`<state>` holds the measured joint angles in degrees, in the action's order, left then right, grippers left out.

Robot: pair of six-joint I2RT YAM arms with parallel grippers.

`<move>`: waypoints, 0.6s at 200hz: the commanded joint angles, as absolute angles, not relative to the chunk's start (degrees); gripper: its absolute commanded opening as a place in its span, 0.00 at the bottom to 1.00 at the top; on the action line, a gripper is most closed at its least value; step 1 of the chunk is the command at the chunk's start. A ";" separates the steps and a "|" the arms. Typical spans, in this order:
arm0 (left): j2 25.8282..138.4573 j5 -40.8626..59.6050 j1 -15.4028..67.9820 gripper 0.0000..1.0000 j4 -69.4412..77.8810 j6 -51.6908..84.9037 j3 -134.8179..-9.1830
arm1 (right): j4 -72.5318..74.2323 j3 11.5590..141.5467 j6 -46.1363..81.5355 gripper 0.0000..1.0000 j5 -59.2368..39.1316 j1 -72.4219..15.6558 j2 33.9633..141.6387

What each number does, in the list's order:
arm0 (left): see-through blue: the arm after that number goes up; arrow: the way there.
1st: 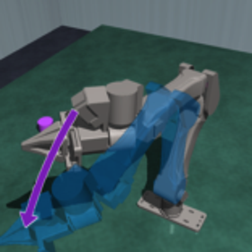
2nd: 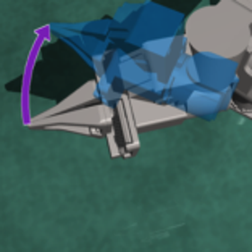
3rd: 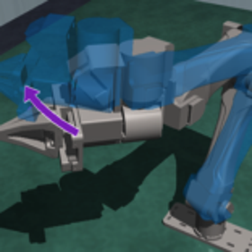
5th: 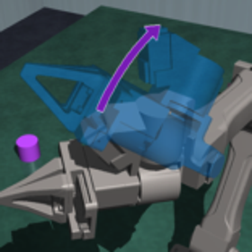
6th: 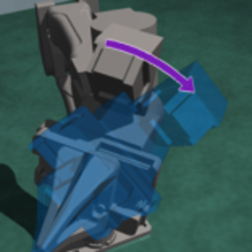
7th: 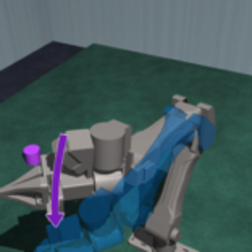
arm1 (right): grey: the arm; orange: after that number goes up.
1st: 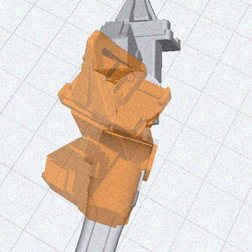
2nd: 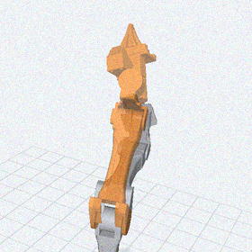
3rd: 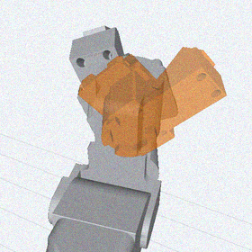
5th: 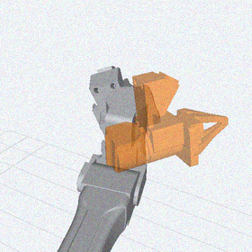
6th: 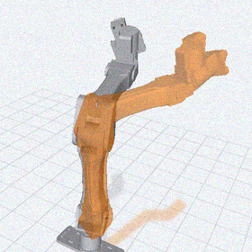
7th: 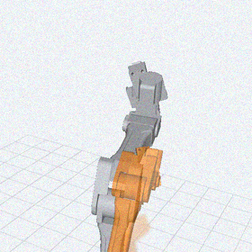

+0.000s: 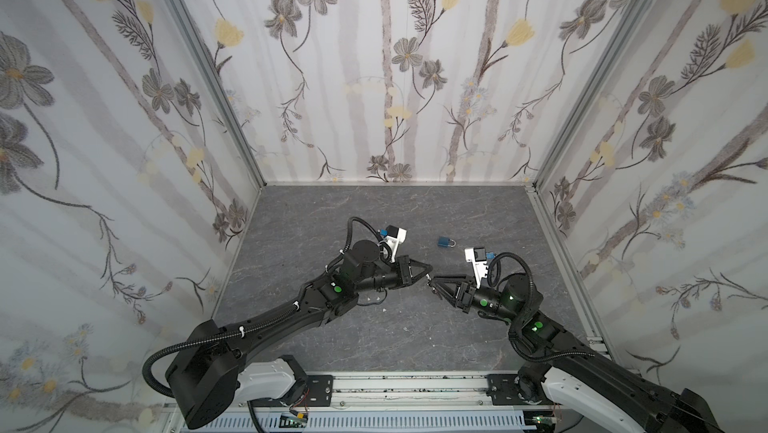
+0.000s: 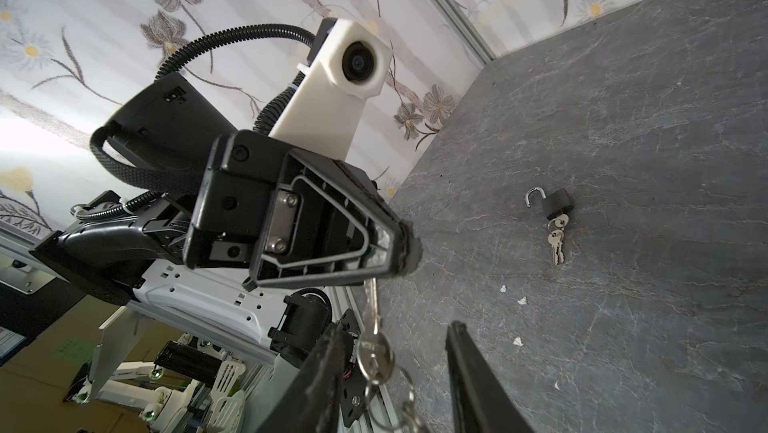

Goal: Unlock with the key

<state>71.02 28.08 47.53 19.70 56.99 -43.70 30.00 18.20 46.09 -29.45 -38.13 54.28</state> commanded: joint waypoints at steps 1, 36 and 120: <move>70.99 28.04 47.46 0.00 23.03 57.65 -43.66 | 35.75 17.84 48.03 0.40 -31.21 -38.14 55.18; 71.01 27.95 47.46 0.00 23.47 57.90 -43.52 | 39.80 17.32 49.83 0.26 -33.37 -38.16 56.85; 69.85 24.60 46.59 0.51 19.87 58.49 -42.99 | 29.79 20.63 43.56 0.00 -30.29 -38.20 56.21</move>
<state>70.81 26.98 47.18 20.78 57.71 -43.38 35.05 18.24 48.45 -32.62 -38.09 56.84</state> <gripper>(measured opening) 0.318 0.049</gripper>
